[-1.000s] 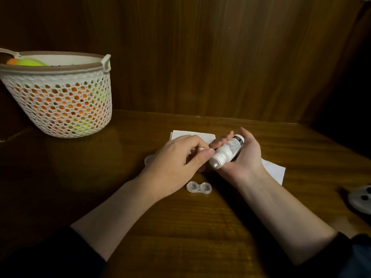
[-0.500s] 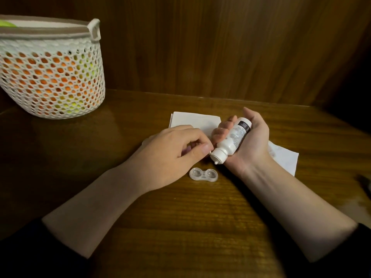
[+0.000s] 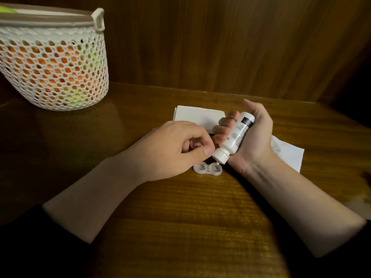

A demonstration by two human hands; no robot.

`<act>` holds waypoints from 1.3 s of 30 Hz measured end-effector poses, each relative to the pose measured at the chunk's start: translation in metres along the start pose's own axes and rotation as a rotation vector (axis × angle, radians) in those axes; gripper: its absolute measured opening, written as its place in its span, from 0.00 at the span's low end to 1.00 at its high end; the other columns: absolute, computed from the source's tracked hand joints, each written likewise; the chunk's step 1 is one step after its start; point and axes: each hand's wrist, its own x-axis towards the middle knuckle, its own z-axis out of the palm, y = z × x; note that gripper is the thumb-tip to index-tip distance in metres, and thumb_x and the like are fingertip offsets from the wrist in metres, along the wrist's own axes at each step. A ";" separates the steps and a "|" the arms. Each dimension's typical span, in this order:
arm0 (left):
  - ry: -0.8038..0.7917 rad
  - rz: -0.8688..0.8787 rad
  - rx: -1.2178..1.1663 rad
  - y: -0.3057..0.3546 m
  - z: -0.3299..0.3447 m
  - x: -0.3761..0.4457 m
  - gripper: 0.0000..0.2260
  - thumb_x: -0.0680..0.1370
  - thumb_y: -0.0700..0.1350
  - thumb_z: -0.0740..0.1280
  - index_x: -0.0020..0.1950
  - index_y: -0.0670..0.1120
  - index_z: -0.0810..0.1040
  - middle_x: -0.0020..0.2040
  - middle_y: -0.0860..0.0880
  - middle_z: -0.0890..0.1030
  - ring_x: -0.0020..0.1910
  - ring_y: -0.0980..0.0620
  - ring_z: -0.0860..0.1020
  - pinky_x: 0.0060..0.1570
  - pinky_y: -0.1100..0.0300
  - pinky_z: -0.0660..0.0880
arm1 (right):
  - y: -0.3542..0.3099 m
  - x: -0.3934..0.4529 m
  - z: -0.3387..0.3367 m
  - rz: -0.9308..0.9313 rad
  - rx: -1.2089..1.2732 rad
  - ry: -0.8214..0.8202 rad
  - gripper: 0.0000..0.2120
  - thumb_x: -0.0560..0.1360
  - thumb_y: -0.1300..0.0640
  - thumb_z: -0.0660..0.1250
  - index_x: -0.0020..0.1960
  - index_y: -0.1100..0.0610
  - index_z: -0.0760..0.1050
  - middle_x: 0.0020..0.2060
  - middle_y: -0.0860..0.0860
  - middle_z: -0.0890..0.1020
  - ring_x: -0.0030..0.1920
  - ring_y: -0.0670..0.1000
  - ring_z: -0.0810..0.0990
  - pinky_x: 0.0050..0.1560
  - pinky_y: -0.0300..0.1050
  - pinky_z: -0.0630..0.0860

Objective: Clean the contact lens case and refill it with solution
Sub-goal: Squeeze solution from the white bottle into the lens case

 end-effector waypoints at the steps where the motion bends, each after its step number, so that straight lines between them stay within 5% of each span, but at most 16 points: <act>1: -0.001 0.001 -0.001 0.000 0.000 0.000 0.04 0.82 0.53 0.70 0.51 0.59 0.85 0.44 0.53 0.82 0.41 0.50 0.78 0.39 0.51 0.76 | 0.000 0.000 0.000 -0.001 -0.003 -0.001 0.19 0.77 0.44 0.65 0.32 0.54 0.71 0.26 0.49 0.71 0.25 0.48 0.69 0.25 0.38 0.69; 17: -0.010 0.014 -0.003 -0.002 0.000 0.001 0.04 0.82 0.52 0.70 0.51 0.59 0.86 0.45 0.55 0.82 0.40 0.54 0.77 0.38 0.58 0.72 | 0.001 -0.002 0.003 -0.025 -0.038 -0.017 0.17 0.77 0.47 0.63 0.32 0.53 0.69 0.26 0.49 0.70 0.24 0.48 0.67 0.24 0.38 0.67; 29: -0.019 0.027 -0.024 -0.004 0.001 0.000 0.04 0.82 0.53 0.70 0.52 0.58 0.85 0.46 0.50 0.83 0.43 0.49 0.78 0.42 0.44 0.79 | 0.000 -0.003 0.005 -0.055 -0.072 -0.029 0.18 0.77 0.48 0.61 0.31 0.54 0.68 0.25 0.49 0.69 0.24 0.48 0.67 0.23 0.38 0.67; 39: -0.003 0.036 -0.018 -0.004 0.001 0.001 0.03 0.82 0.50 0.72 0.51 0.58 0.86 0.45 0.54 0.82 0.40 0.55 0.75 0.39 0.57 0.73 | 0.001 -0.003 0.006 -0.073 -0.101 -0.034 0.17 0.76 0.49 0.61 0.31 0.53 0.68 0.25 0.49 0.68 0.24 0.49 0.66 0.23 0.38 0.66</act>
